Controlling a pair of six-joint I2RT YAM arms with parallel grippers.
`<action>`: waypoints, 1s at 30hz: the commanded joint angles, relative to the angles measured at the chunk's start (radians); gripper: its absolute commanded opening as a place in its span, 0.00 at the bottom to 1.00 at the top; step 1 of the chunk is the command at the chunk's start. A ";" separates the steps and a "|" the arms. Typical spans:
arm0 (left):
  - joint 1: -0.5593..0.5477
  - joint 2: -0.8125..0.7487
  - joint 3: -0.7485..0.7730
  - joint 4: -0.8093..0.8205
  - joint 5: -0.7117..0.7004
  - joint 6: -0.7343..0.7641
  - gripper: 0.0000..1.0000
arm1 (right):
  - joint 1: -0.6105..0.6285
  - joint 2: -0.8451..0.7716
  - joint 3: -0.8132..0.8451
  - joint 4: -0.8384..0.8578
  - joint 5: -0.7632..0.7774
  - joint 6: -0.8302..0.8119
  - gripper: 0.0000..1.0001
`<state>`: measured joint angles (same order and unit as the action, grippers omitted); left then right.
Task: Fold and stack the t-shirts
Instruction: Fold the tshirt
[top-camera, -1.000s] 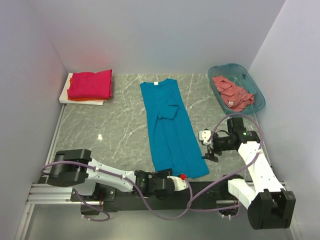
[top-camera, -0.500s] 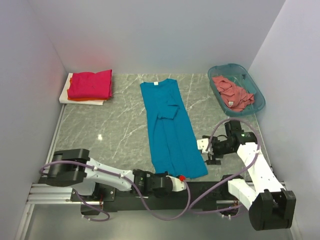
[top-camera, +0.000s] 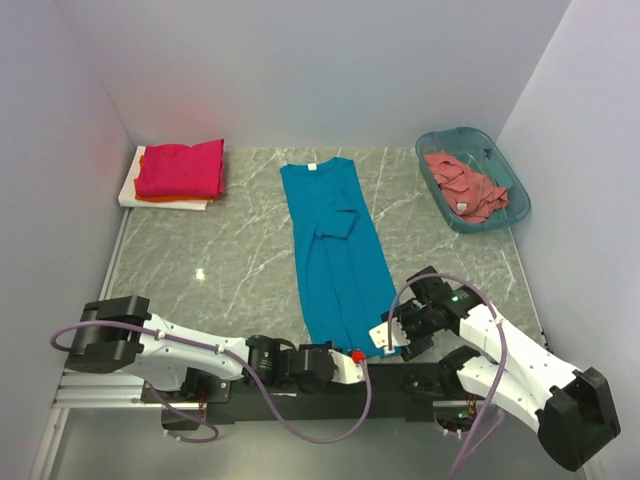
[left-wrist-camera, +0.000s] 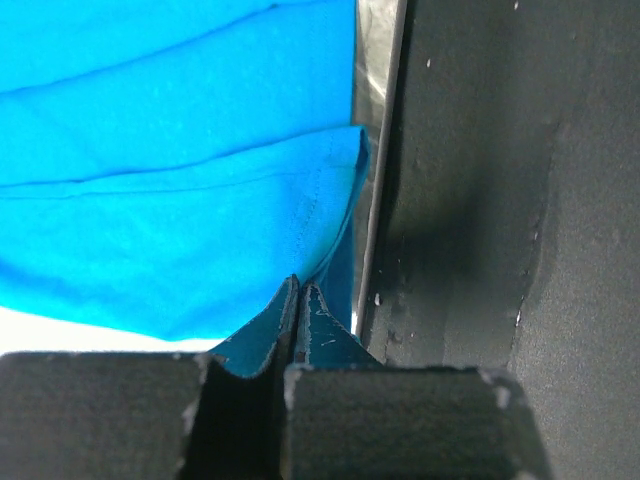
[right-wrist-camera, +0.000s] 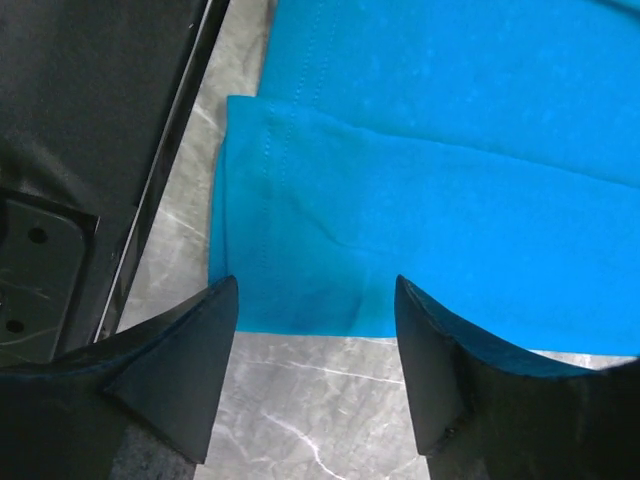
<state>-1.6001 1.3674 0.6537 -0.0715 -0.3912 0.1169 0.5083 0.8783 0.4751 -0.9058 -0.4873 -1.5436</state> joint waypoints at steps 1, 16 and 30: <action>0.005 -0.018 -0.009 0.036 0.029 0.012 0.01 | 0.047 -0.005 -0.018 0.018 0.061 0.030 0.69; 0.017 -0.033 -0.022 0.062 0.057 0.010 0.01 | 0.242 0.066 -0.047 0.094 0.150 0.197 0.46; 0.142 -0.168 -0.085 0.137 0.173 0.095 0.01 | 0.201 0.011 0.048 0.116 0.107 0.343 0.00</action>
<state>-1.5227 1.2572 0.5835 -0.0010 -0.2890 0.1581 0.7437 0.9058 0.4339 -0.8028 -0.3447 -1.2526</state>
